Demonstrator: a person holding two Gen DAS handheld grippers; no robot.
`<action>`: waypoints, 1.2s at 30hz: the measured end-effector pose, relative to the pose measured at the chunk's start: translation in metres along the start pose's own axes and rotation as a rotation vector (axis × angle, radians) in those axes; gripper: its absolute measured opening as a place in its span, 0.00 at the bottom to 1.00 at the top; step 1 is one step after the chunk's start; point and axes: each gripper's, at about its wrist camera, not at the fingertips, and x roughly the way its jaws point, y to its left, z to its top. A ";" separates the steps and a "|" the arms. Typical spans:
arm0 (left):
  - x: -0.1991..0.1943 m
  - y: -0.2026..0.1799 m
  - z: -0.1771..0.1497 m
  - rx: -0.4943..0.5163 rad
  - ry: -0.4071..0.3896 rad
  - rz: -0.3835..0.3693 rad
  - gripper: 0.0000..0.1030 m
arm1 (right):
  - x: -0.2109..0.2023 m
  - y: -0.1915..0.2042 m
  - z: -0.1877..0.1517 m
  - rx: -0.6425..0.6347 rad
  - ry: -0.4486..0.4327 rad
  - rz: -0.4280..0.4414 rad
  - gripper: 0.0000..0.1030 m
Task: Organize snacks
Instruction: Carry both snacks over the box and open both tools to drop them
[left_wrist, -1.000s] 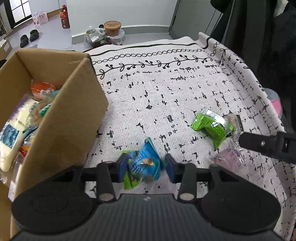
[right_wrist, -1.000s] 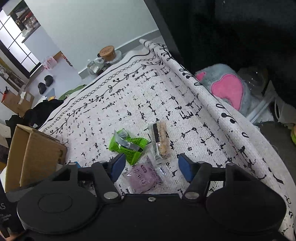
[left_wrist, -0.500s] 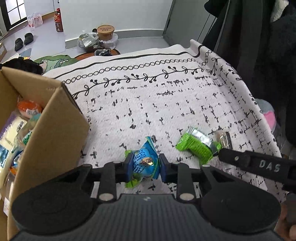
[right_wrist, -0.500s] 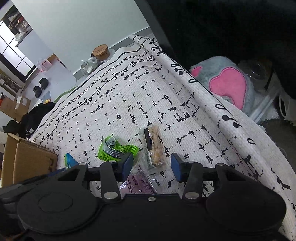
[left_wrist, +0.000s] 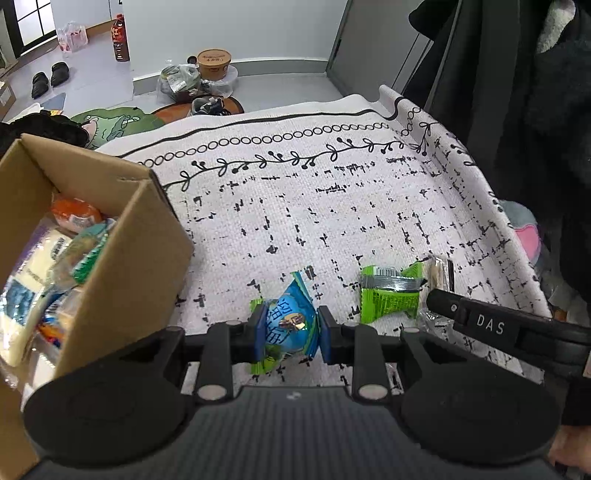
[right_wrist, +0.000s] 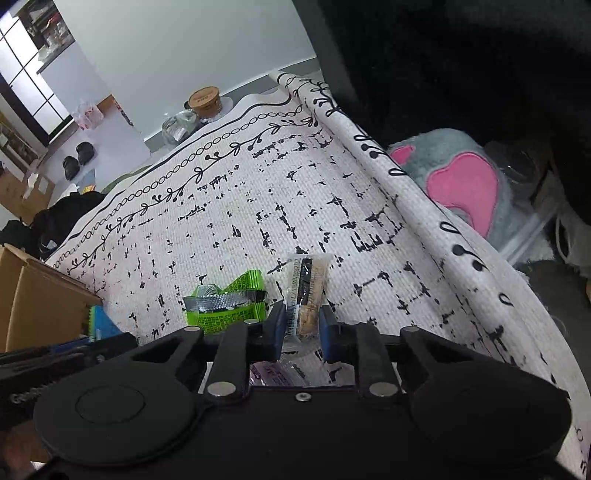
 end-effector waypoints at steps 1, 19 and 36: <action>-0.004 0.000 0.000 0.003 -0.004 0.000 0.27 | -0.003 0.000 -0.001 0.001 -0.006 0.001 0.18; -0.085 0.021 -0.015 -0.011 -0.088 -0.015 0.27 | -0.073 0.008 -0.027 0.061 -0.110 0.034 0.18; -0.136 0.049 -0.045 -0.038 -0.133 -0.033 0.27 | -0.123 0.032 -0.070 0.109 -0.195 0.054 0.18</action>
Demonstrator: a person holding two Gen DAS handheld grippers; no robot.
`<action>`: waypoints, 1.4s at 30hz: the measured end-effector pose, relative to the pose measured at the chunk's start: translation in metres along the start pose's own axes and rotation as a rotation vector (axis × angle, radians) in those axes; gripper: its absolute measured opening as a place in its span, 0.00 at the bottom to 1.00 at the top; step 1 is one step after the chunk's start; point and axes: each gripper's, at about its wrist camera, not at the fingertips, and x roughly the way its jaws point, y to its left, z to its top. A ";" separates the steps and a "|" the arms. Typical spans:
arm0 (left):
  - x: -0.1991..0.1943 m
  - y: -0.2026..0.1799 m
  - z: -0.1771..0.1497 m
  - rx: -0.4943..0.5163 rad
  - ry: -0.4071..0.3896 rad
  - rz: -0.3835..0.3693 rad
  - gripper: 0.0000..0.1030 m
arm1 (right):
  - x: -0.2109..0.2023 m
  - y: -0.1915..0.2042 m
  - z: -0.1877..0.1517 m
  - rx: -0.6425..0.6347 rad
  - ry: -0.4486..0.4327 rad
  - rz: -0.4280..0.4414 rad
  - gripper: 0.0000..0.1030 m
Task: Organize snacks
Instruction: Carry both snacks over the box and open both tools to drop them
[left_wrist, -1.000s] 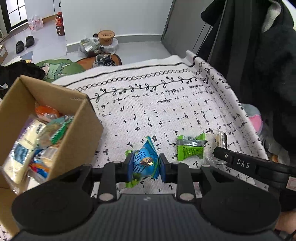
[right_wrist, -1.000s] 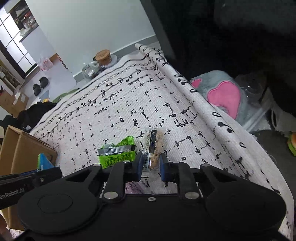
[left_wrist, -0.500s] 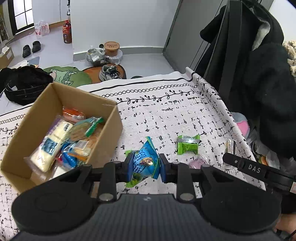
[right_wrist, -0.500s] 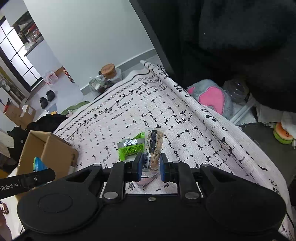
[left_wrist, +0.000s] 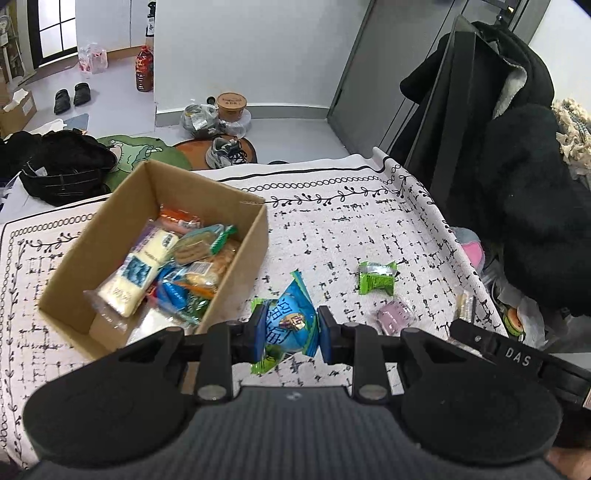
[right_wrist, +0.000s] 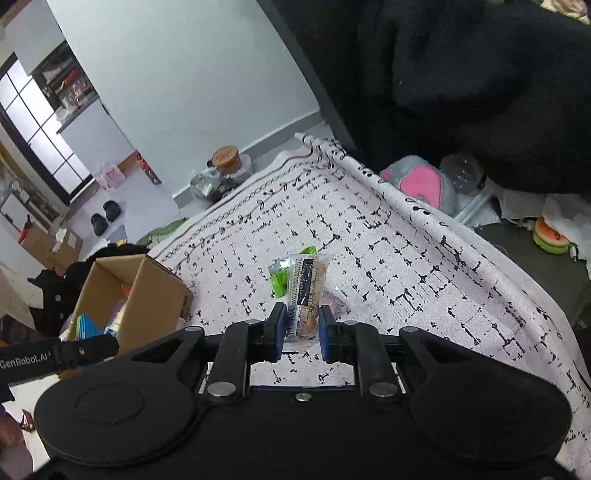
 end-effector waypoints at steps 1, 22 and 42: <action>-0.002 0.002 -0.001 0.000 -0.001 0.001 0.27 | -0.003 0.001 -0.002 0.004 -0.007 0.001 0.18; -0.030 0.051 -0.013 -0.036 -0.022 0.005 0.27 | -0.017 0.055 -0.038 -0.050 -0.012 0.091 0.18; -0.023 0.122 0.014 -0.152 -0.033 0.033 0.27 | 0.006 0.136 -0.037 -0.105 0.043 0.180 0.18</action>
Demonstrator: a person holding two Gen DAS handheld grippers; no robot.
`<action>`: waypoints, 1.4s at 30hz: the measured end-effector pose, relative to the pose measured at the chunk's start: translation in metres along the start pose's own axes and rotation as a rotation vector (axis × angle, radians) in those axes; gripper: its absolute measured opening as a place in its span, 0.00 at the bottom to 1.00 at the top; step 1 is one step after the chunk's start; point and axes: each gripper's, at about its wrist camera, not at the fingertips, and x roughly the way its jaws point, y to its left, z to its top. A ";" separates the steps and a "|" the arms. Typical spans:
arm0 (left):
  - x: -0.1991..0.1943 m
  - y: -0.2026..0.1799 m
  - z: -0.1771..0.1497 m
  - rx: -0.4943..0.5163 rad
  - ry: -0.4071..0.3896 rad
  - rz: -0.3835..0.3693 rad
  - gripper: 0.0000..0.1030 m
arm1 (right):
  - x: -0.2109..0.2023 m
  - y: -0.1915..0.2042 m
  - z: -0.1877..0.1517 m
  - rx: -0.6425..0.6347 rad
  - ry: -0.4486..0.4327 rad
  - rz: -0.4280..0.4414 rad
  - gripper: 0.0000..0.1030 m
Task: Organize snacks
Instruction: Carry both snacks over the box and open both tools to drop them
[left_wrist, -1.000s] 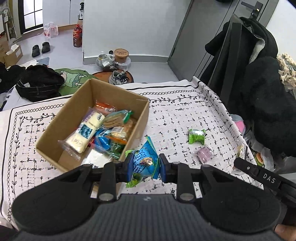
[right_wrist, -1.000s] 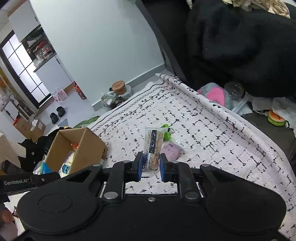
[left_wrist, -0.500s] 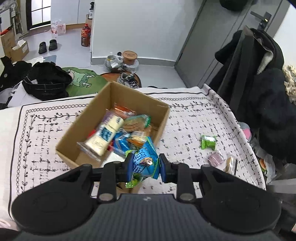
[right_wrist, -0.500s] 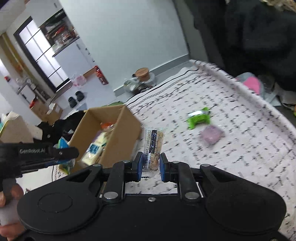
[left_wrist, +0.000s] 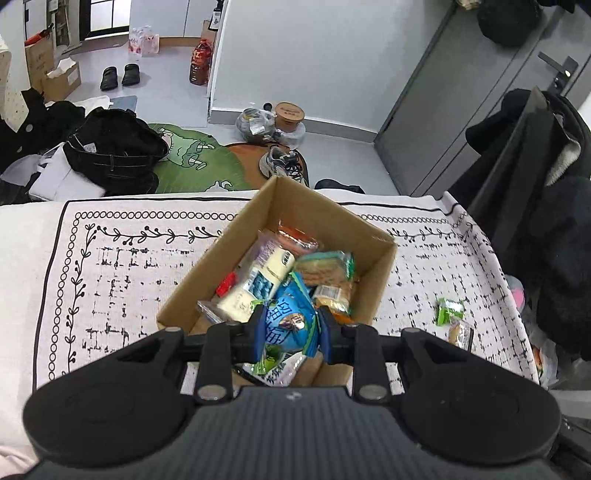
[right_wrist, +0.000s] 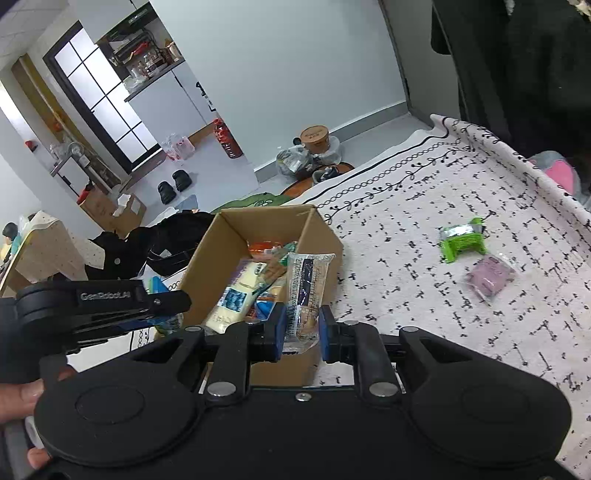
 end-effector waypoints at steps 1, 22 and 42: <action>0.002 0.002 0.002 -0.007 0.002 0.001 0.27 | 0.002 0.002 0.000 -0.001 0.002 0.000 0.18; -0.006 0.033 0.010 -0.064 0.004 0.097 0.48 | 0.019 0.056 0.014 -0.033 0.010 0.080 0.18; -0.039 0.069 0.031 -0.084 -0.038 0.127 0.57 | 0.045 0.094 0.014 -0.035 0.079 0.186 0.41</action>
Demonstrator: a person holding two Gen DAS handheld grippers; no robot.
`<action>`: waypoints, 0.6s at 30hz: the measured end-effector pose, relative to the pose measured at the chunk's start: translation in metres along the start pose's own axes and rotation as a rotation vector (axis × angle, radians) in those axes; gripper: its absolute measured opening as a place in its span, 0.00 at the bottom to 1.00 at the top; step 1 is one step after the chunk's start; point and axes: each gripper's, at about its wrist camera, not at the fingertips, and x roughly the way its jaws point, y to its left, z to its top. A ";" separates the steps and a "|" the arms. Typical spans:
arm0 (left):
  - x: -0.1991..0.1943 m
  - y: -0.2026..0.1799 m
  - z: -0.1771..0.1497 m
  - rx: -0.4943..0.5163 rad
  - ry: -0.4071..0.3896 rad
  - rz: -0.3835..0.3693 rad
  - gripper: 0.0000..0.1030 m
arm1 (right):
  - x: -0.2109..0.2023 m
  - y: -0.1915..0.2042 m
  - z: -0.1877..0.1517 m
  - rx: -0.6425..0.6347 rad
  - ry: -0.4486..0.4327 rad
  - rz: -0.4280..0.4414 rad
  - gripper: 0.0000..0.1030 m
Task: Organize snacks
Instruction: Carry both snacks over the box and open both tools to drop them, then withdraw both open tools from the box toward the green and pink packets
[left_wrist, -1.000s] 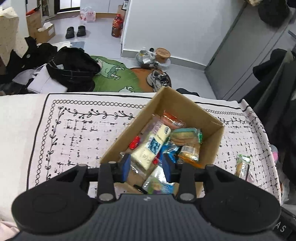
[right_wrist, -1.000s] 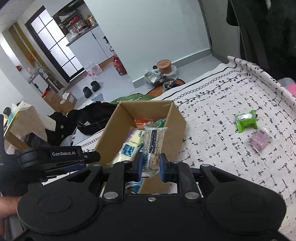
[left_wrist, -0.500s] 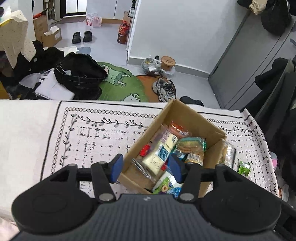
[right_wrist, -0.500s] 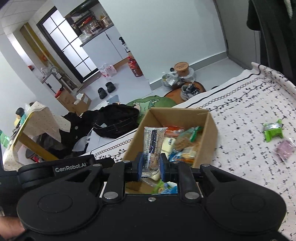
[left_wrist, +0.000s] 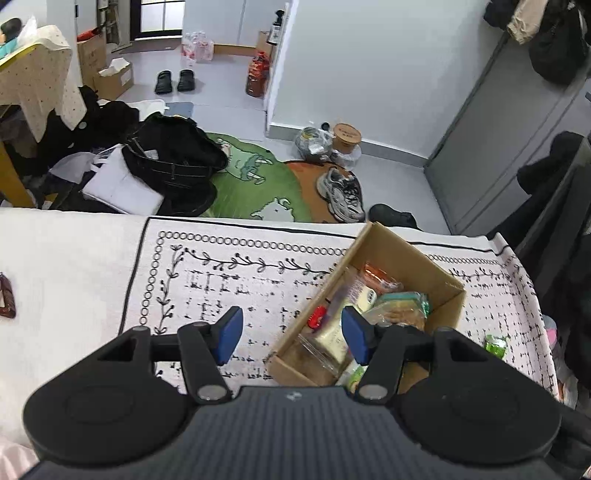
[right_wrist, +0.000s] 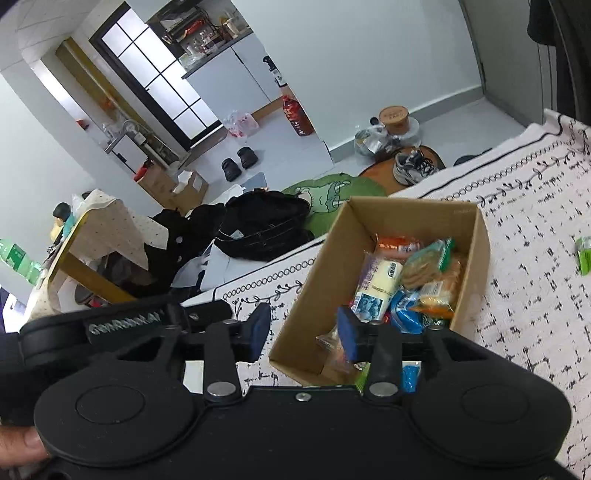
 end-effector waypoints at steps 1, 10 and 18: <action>0.000 0.001 0.000 -0.003 -0.001 -0.003 0.57 | -0.001 -0.004 -0.001 0.009 0.004 -0.013 0.41; 0.003 -0.002 -0.007 -0.003 0.011 -0.027 0.58 | -0.021 -0.033 -0.008 0.049 0.016 -0.101 0.46; 0.003 -0.023 -0.017 0.031 0.026 -0.054 0.58 | -0.046 -0.061 -0.013 0.075 0.000 -0.159 0.51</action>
